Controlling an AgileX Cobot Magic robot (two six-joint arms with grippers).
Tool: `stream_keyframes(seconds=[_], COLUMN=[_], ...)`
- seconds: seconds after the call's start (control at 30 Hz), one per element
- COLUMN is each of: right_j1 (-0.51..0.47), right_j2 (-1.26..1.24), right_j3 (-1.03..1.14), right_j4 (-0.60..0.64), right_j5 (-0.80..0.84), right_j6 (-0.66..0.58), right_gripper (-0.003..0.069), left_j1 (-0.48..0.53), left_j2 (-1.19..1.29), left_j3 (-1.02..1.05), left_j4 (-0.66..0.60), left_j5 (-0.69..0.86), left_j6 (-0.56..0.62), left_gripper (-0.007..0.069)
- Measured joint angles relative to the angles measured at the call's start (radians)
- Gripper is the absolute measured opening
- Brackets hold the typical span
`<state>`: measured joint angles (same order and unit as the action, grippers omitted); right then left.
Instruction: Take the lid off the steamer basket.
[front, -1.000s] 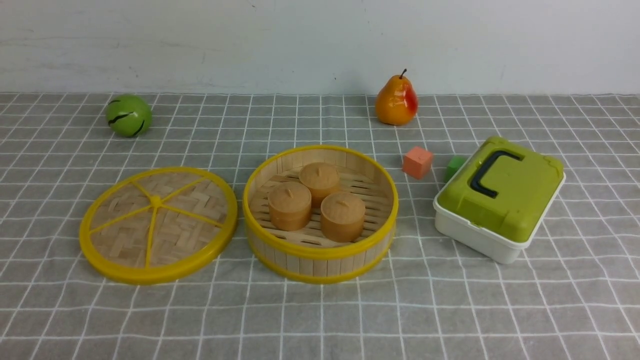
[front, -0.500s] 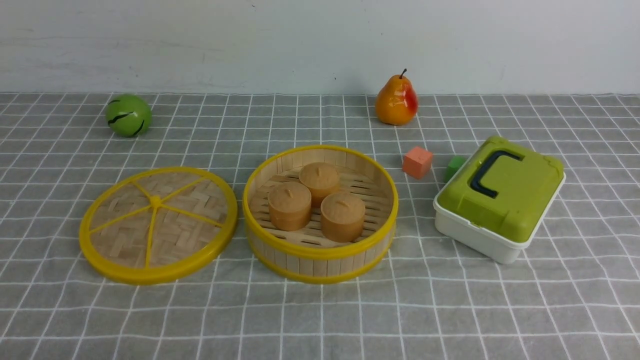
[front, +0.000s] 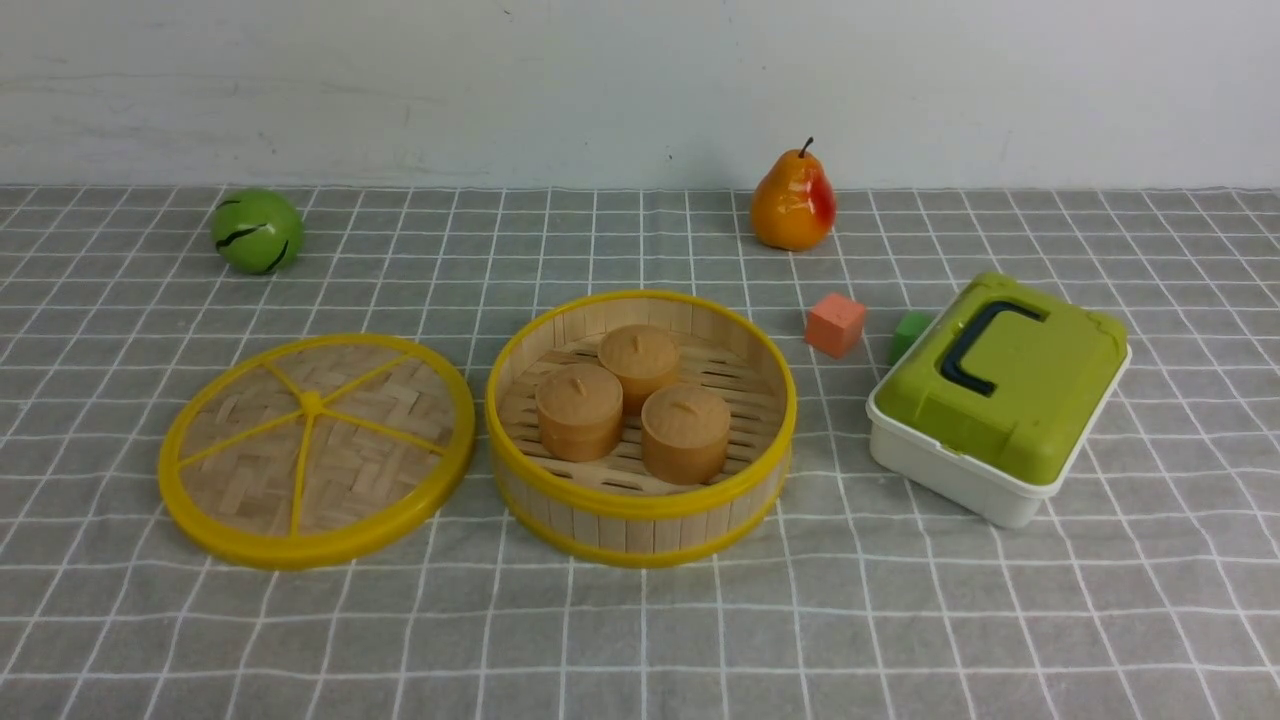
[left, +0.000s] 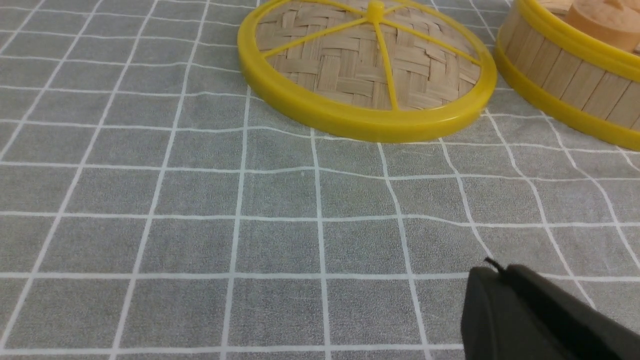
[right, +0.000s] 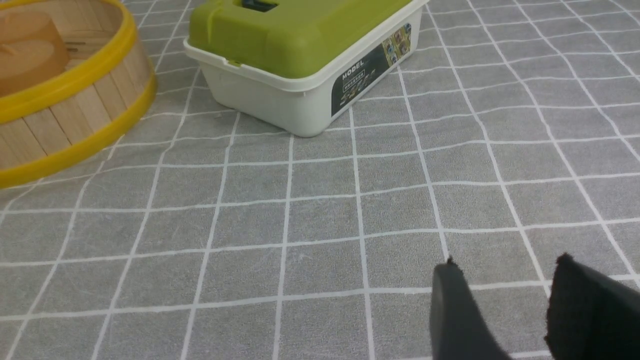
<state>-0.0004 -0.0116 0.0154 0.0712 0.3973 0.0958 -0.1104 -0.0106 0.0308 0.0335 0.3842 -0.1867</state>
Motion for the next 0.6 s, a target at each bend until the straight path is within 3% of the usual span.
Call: stream_keyframes(seconds=[0.6], right_j1=[0.000], right_j2=[0.000], right_j3=[0.000], right_j4=[-0.002], right_j5=[0.000], right_j6=[0.000], right_gripper=[0.0244], left_j1=[0.000], left_j2=[0.000], left_j3=[0.000], left_j4=[0.000], left_j5=[0.000], left_j6=[0.000], left_gripper=[0.0021])
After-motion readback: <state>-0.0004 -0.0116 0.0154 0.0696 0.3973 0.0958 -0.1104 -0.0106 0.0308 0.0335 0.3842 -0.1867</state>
